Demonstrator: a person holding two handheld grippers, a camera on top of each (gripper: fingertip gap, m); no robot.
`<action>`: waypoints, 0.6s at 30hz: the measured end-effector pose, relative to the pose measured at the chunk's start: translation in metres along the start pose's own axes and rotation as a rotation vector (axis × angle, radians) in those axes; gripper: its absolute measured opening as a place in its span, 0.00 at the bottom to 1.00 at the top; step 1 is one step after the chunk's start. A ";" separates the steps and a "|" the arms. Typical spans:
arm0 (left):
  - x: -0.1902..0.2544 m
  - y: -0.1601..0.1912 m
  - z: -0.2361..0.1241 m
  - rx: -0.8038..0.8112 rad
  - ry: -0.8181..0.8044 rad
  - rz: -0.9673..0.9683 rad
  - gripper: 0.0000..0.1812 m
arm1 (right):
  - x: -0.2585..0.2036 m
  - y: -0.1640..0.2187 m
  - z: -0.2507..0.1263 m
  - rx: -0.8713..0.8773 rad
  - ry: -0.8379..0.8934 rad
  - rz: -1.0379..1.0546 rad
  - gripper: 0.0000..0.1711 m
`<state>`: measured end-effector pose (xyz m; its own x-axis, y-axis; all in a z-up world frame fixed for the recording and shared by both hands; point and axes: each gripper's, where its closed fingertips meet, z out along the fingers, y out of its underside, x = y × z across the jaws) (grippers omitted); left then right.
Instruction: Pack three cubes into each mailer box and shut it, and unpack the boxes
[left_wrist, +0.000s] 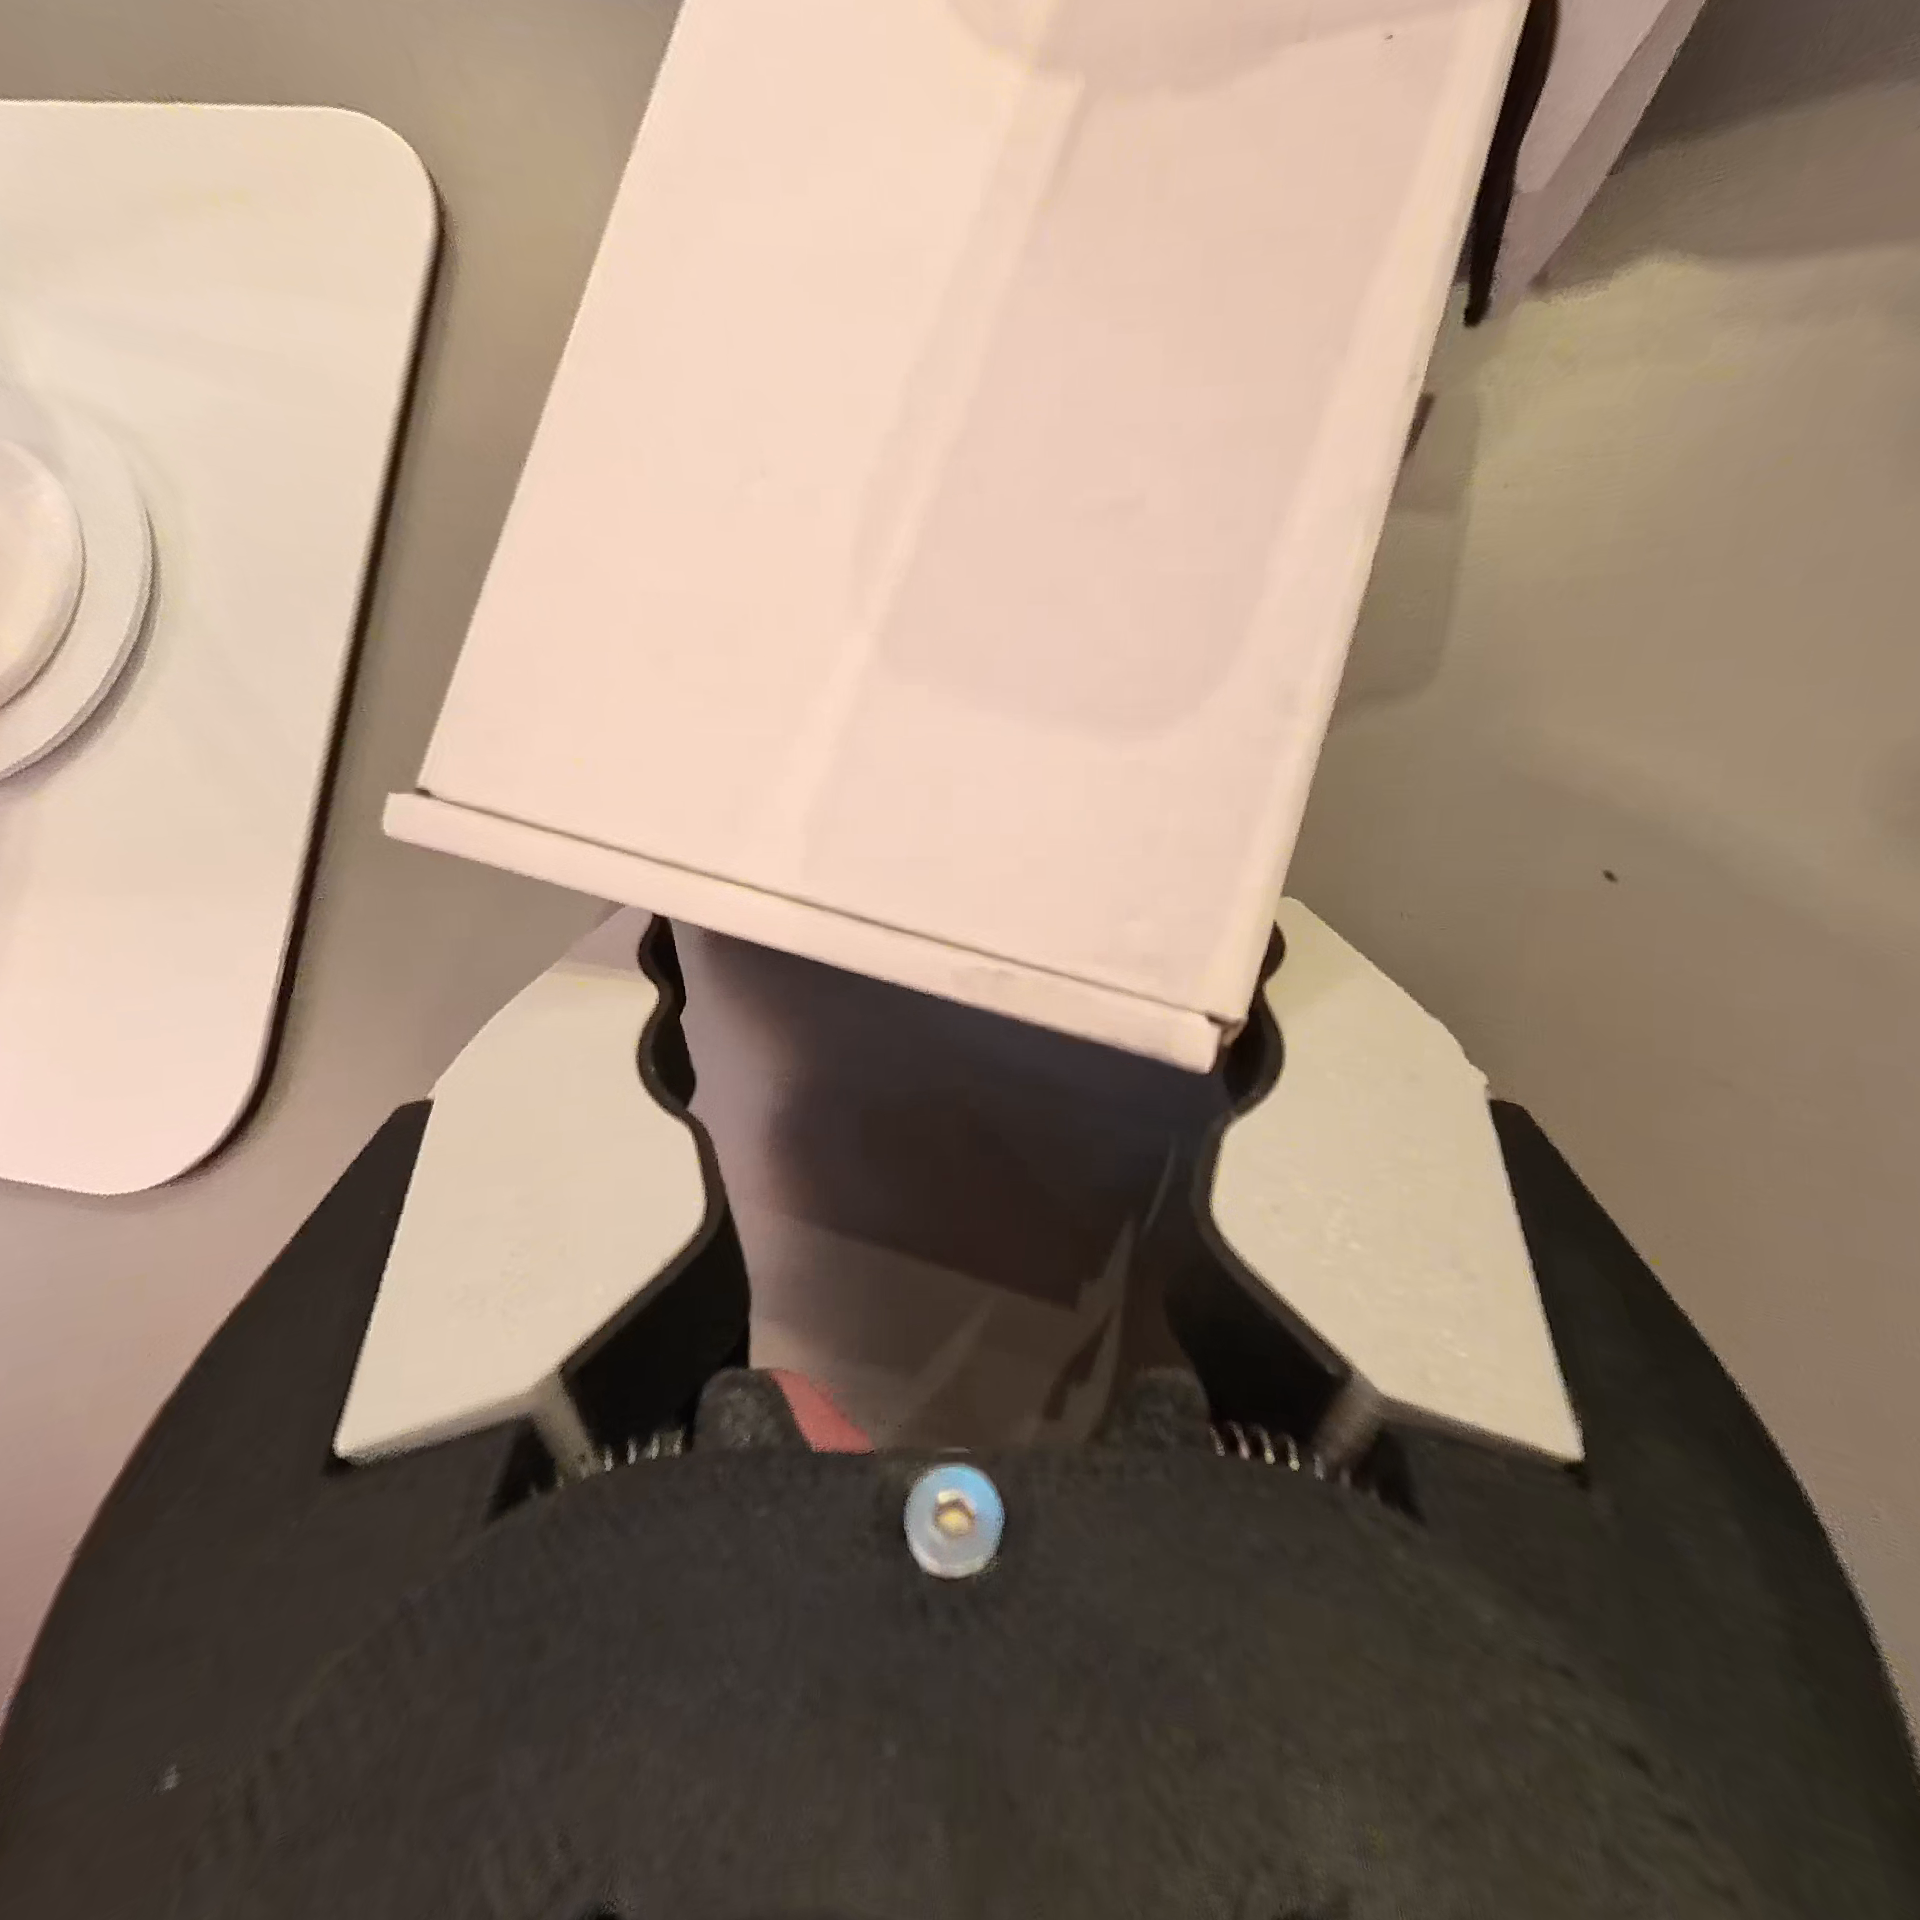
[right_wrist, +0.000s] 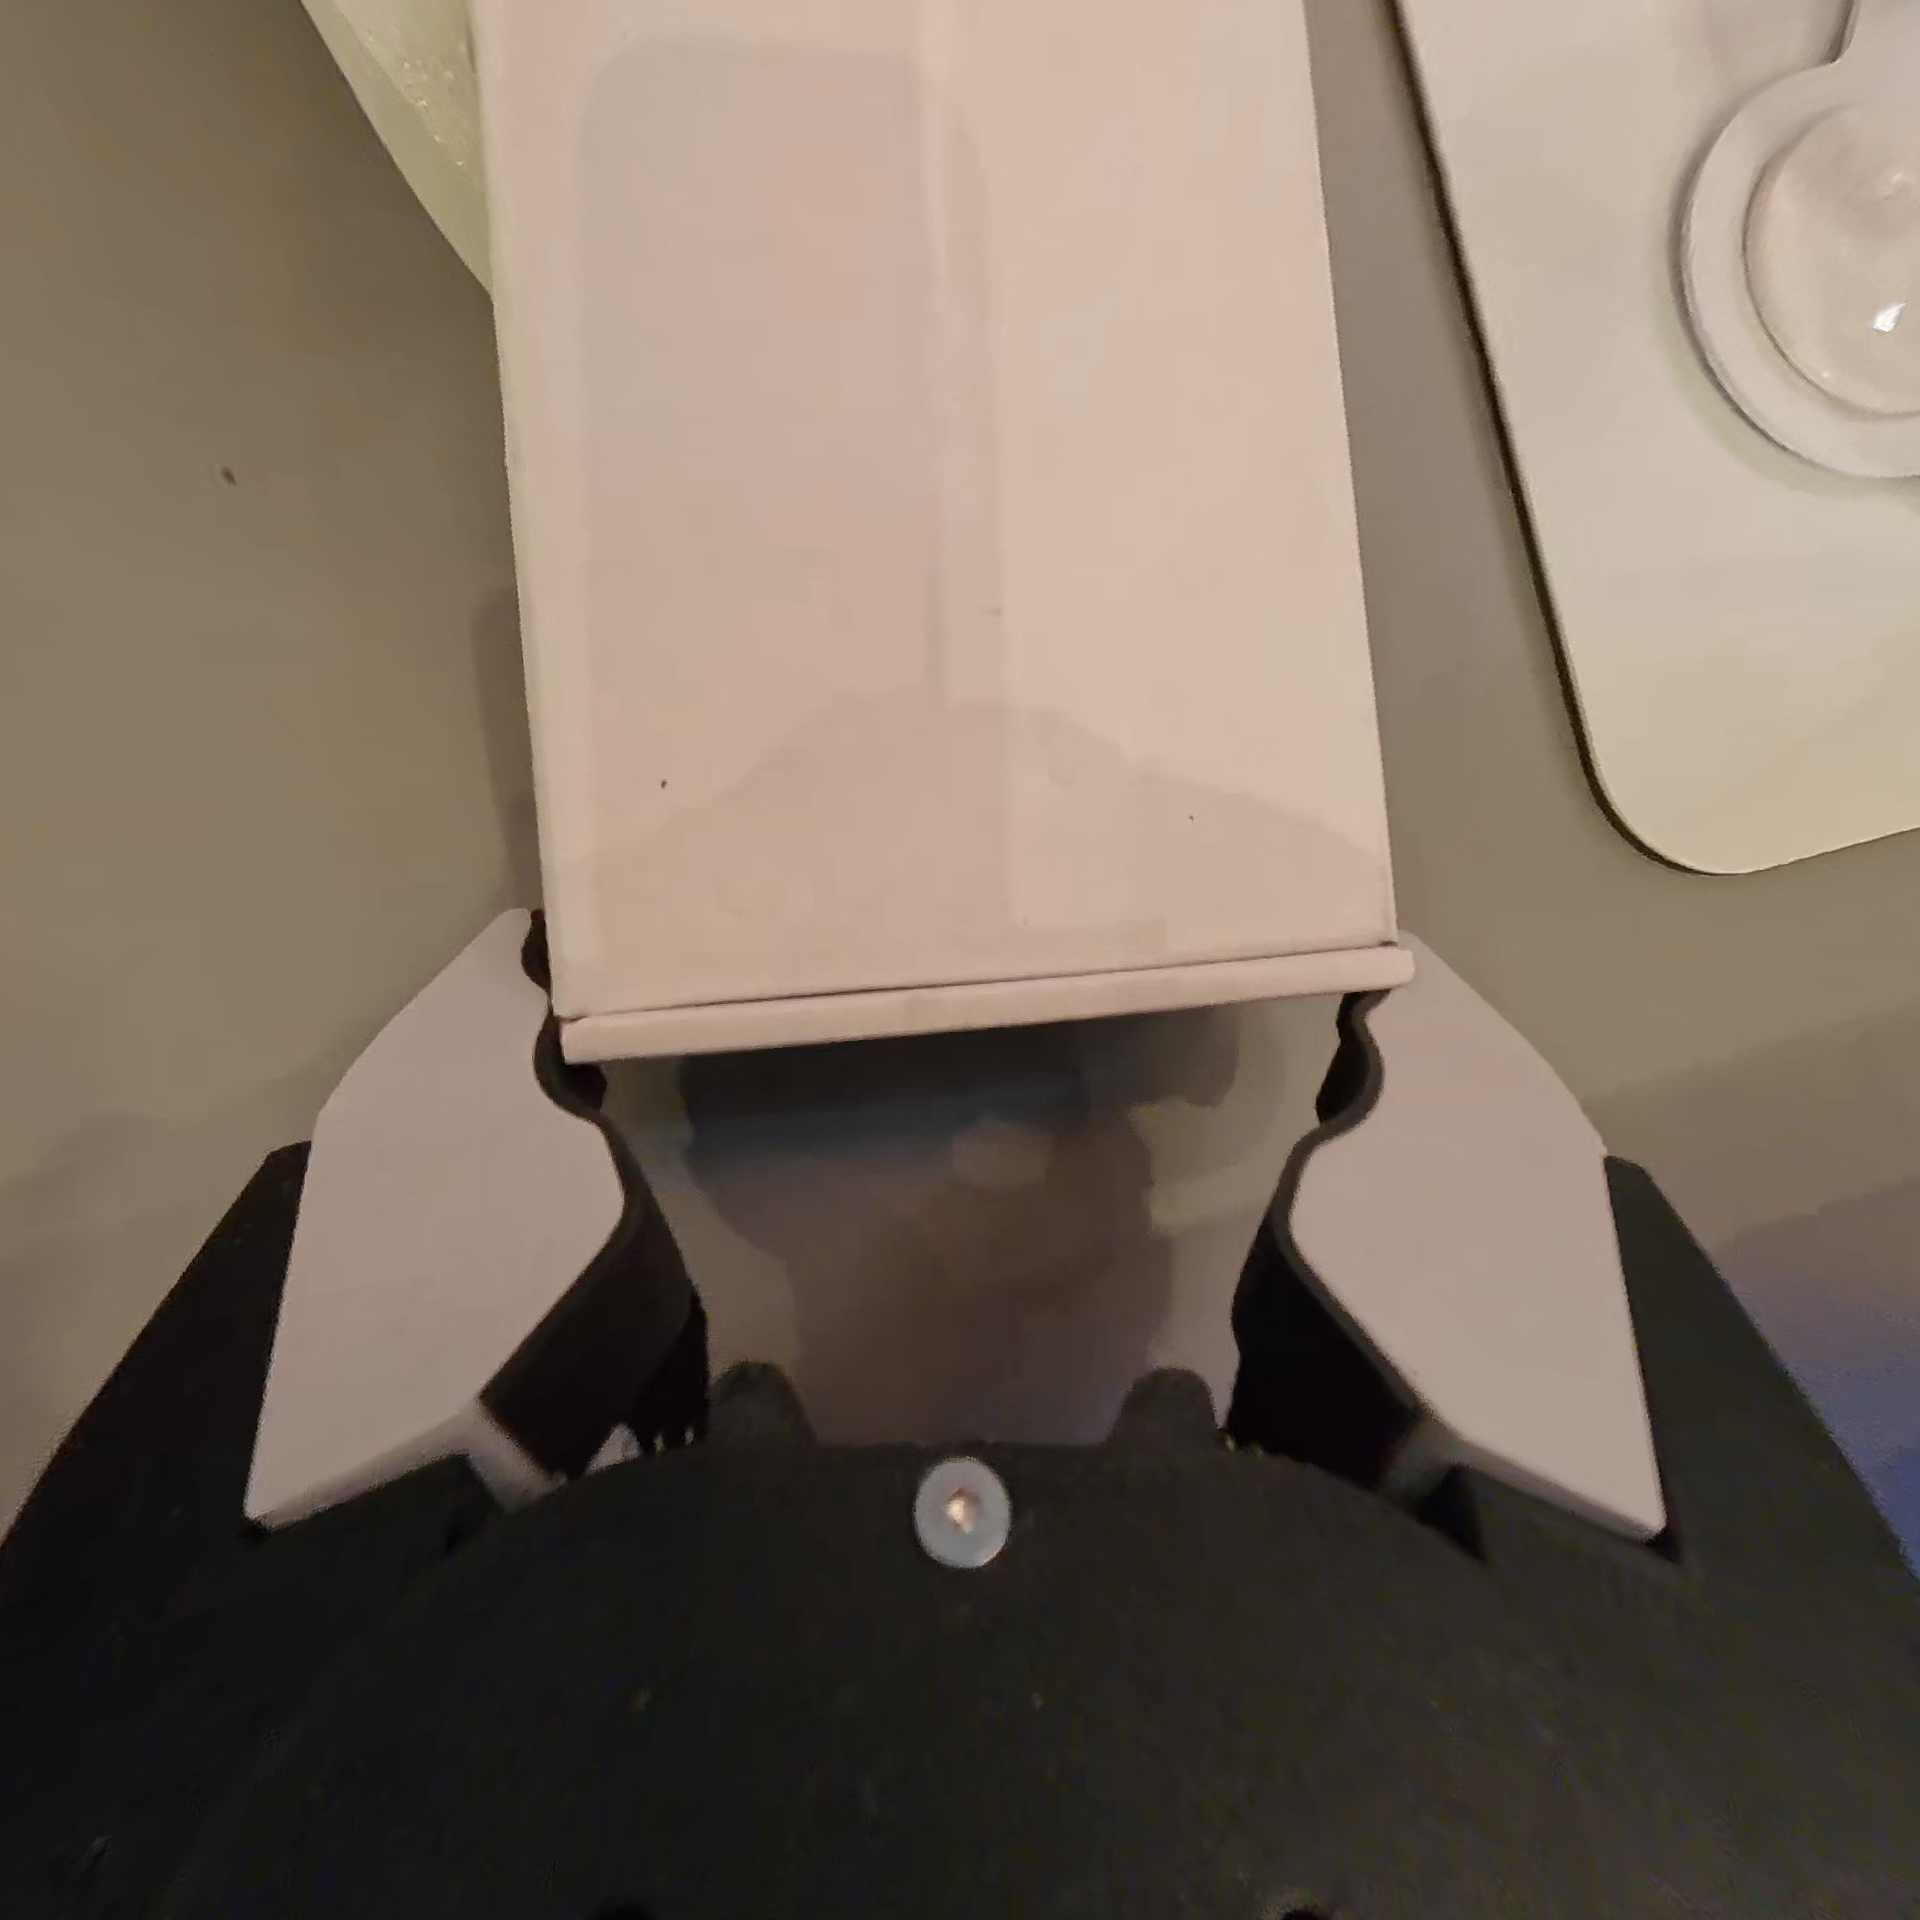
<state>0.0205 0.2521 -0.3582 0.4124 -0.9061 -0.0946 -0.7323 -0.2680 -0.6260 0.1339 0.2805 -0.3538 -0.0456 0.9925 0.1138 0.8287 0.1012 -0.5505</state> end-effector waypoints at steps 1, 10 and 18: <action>0.003 0.001 -0.001 -0.008 0.001 0.010 0.56 | -0.001 0.001 -0.003 -0.016 0.006 -0.012 0.79; 0.019 -0.001 -0.001 -0.029 -0.008 -0.017 0.56 | -0.008 0.009 -0.009 -0.133 0.016 -0.043 0.80; 0.030 0.002 -0.013 -0.038 -0.021 0.020 0.67 | -0.018 0.005 -0.027 -0.103 0.019 -0.075 0.81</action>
<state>0.0245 0.2204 -0.3521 0.4082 -0.9045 -0.1231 -0.7605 -0.2624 -0.5940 0.1546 0.2609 -0.3362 -0.0998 0.9807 0.1678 0.8763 0.1666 -0.4520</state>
